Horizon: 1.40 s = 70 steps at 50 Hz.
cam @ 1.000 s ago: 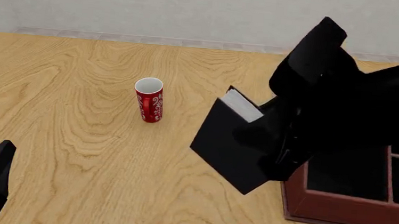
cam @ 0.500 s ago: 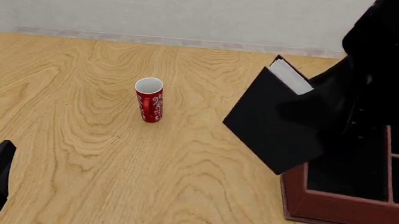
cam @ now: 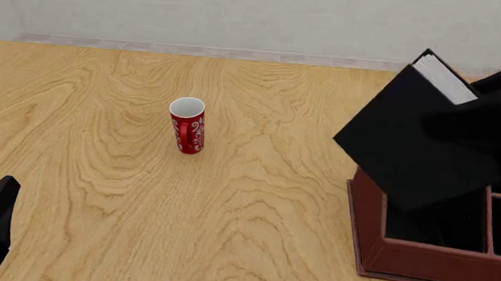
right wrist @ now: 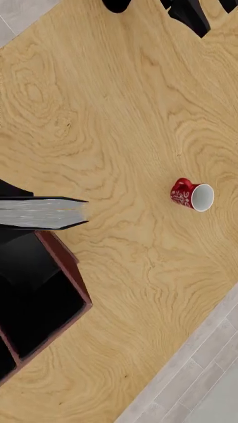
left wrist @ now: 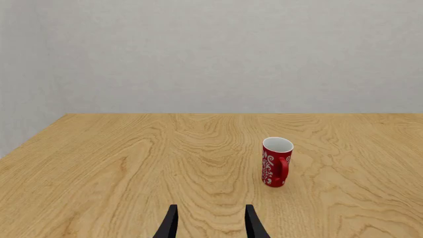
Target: Pick up the book and place it in the left compartment of the caddy.
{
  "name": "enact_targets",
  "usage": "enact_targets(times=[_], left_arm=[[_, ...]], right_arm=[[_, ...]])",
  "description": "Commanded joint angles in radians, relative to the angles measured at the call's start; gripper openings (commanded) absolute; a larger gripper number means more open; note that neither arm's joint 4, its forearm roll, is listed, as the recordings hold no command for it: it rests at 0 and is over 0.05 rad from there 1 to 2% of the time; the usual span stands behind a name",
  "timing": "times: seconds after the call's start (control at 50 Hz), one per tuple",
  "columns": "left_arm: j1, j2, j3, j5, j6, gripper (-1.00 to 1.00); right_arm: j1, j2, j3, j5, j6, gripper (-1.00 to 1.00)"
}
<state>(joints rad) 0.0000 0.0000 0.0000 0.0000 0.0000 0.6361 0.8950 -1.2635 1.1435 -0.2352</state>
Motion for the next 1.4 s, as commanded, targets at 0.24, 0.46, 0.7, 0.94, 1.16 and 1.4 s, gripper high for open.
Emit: enact_targets(times=[0.24, 0.46, 0.7, 0.94, 1.16, 1.4], left_arm=[[0.000, 0.000, 0.000, 0.000, 0.000, 1.00], [0.000, 0.000, 0.000, 0.000, 0.000, 1.00], [0.000, 0.000, 0.000, 0.000, 0.000, 1.00], [0.000, 0.000, 0.000, 0.000, 0.000, 1.00], [0.000, 0.000, 0.000, 0.000, 0.000, 1.00], [0.000, 0.000, 0.000, 0.000, 0.000, 1.00]], right_arm=[[-0.135, -0.098, 0.013, 0.047, 0.014, -1.00], [-0.205, -0.132, 0.064, 0.026, 0.042, -1.00], [-0.279, -0.148, 0.089, 0.010, 0.048, -1.00], [-0.323, -0.146, 0.104, 0.000, 0.074, -1.00], [-0.355, -0.132, 0.112, -0.010, 0.131, -1.00], [-0.404, -0.112, 0.127, -0.015, 0.153, -1.00]])
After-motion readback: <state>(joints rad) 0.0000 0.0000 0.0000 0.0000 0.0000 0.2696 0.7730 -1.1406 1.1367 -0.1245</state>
